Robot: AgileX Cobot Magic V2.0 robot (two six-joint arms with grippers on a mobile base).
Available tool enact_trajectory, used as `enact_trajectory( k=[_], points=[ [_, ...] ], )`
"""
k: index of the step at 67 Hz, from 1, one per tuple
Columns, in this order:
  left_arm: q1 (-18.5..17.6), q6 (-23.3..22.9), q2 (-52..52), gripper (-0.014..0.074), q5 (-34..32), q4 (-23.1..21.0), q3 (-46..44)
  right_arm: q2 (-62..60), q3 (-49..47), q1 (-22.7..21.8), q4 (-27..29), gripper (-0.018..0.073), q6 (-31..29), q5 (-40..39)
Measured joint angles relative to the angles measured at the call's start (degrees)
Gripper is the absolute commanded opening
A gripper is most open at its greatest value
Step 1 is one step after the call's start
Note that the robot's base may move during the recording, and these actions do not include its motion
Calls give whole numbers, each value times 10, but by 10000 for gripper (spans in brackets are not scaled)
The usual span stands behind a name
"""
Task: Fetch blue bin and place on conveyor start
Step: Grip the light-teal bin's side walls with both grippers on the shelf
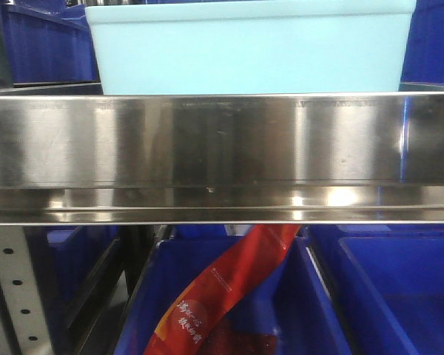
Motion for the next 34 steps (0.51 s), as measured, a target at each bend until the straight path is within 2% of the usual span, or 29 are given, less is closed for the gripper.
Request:
enact_trajectory(
  k=[34],
  points=[
    [0,0,0,-111,-14,0,0,0,0,0,0,-162,0,0]
  ],
)
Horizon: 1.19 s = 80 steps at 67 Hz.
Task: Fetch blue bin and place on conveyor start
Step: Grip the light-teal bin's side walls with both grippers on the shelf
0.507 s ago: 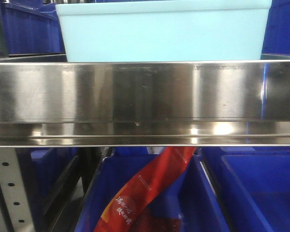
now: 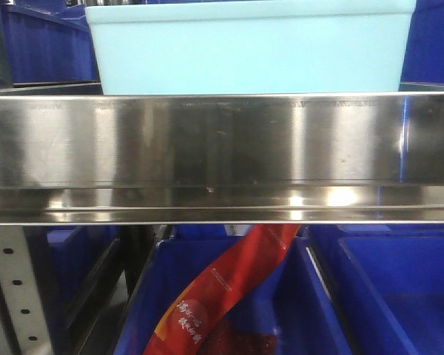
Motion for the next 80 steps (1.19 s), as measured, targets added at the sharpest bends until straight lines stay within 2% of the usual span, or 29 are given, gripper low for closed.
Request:
enact_trajectory(
  k=[23,36,43,46,51,61,67,74,80],
  points=[
    [0,0,0,-111,-56,0,0,0,0,0,0,-162,0,-32],
    [0,0,0,-111,-104,-1,-1,0,0,0,1,-162,0,-87],
    [0,0,0,-106,-70,-1,-51,0,-40,0,2,-160,0,-53],
    [0,0,-1,-79,-44,-1,-89,-1,-73,0,3,-148,0,-27],
    [0,0,6,20,13,-1,-157,0,-146,0,3,-36,0,21],
    [0,0,77,321,121,-1,-294,53,-277,0,5,395,0,85],
    [0,0,129,460,156,-1,-349,90,-315,0,5,560,0,98],
    [0,0,196,538,179,-4,-402,134,-338,0,-6,566,0,101],
    [-7,4,257,550,222,-13,-441,169,-352,0,-10,560,0,100]
  ],
)
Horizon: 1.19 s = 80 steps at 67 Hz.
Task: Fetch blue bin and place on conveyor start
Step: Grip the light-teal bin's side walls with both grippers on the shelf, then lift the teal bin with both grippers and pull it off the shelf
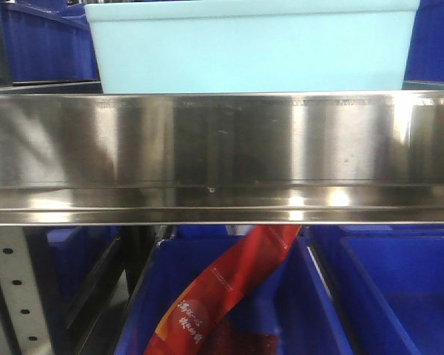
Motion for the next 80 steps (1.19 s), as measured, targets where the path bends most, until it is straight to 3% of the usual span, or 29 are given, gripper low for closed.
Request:
enact_trajectory(
  k=[7,14,23,29,43,61,69,80],
  points=[
    [-62,33,54,549,33,-11,-42,49,-26,0,0,560,0,6],
    [-166,58,106,549,45,-14,-81,103,-65,3,0,560,0,36],
    [-288,63,214,549,48,-17,-146,185,-129,41,0,560,0,88],
    [-332,47,295,549,50,-23,-197,242,-174,76,0,559,0,121],
    [-334,-25,495,549,124,-25,-378,389,-336,110,0,560,0,256],
    [-273,-113,678,549,321,-12,-620,579,-582,110,0,560,0,454],
    [-260,-132,731,549,381,18,-670,649,-654,110,12,560,0,498],
    [-257,-156,767,549,403,74,-691,720,-691,111,33,560,0,512]
  ],
)
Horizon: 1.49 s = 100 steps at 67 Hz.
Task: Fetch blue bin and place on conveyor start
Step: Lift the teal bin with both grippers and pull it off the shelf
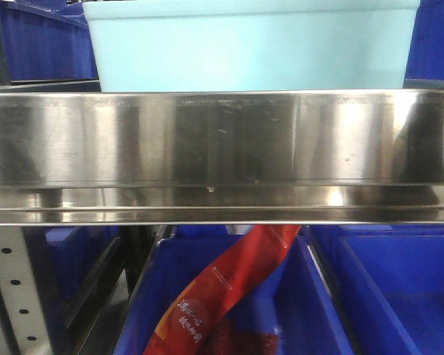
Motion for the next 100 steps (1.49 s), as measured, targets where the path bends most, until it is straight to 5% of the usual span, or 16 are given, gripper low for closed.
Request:
enact_trajectory(
  k=[22,54,60,64,73,75,100],
  points=[
    [39,-30,38,549,-44,9,-3,98,-5,1,3,560,0,-14],
    [39,-31,106,526,-60,-1,-4,175,-5,1,7,552,-3,-49],
    [39,-31,108,424,-60,-2,-4,188,-5,1,8,441,-3,-49],
    [39,-31,108,275,-60,-2,-4,193,-5,1,8,326,-3,-49],
    [39,-31,108,-107,-53,4,-4,200,-5,2,1,-105,-7,-41],
    [41,-31,108,-111,-52,13,-4,200,-5,1,0,-164,-11,-39],
    [45,-36,109,-111,-48,10,-4,198,-6,1,7,-153,-16,-34]
  ],
)
